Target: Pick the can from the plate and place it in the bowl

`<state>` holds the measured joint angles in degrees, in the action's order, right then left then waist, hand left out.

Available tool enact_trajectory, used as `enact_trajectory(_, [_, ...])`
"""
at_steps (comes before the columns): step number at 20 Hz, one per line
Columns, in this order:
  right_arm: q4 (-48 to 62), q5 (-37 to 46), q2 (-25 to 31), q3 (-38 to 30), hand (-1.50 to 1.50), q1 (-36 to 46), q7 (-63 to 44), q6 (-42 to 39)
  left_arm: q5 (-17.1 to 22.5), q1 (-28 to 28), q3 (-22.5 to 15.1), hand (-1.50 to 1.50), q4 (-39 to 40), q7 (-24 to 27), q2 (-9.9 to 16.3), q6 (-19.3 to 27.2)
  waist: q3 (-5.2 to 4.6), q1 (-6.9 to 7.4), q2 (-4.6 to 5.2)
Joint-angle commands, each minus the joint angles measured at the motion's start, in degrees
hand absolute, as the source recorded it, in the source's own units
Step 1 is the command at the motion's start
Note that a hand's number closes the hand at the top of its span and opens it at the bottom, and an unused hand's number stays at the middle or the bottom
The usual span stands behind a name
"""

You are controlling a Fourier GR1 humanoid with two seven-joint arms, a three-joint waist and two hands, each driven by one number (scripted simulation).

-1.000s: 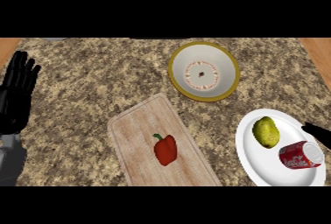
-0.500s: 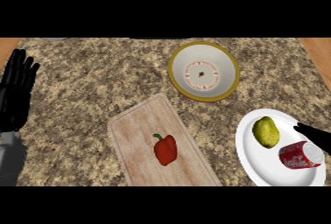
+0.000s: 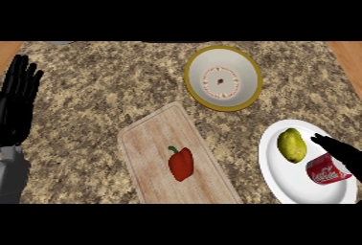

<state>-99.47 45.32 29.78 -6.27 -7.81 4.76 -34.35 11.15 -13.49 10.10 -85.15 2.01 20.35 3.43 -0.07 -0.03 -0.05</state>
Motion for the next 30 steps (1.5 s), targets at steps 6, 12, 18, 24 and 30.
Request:
enact_trajectory(6, [10.0, 6.3, -2.6, 0.6, -1.5, 2.9, 1.3, 4.4, -2.5, -2.2, 0.1, 0.0, 3.2, 1.7, -2.0, -0.1, 0.08, -0.07, 0.11])
enact_trajectory(12, [13.0, 7.1, -2.5, -0.7, 1.5, 2.1, 10.8, 13.0, -1.1, 0.5, 1.5, 0.0, -2.3, -2.6, -0.6, -1.4, 0.11, 0.11, 0.02])
enact_trajectory(18, [8.6, 8.4, -2.8, -0.8, 1.5, 1.6, 11.0, 12.5, -1.3, -4.1, 3.8, 0.0, 3.4, -1.0, 0.3, -2.0, 0.06, -0.27, 0.05])
enact_trajectory(24, [27.7, 8.0, 5.7, -8.3, 1.5, 12.8, 20.1, 16.0, -2.4, -1.9, 1.8, 0.0, 2.4, 0.9, -2.4, -2.1, 0.15, 0.78, 0.32])
enact_trajectory(30, [47.6, 10.2, 16.2, -12.9, 1.5, 23.8, 23.2, 17.6, -2.0, -4.8, 0.9, 0.0, 2.6, 0.7, -2.2, -3.1, 0.57, 4.82, 1.95])
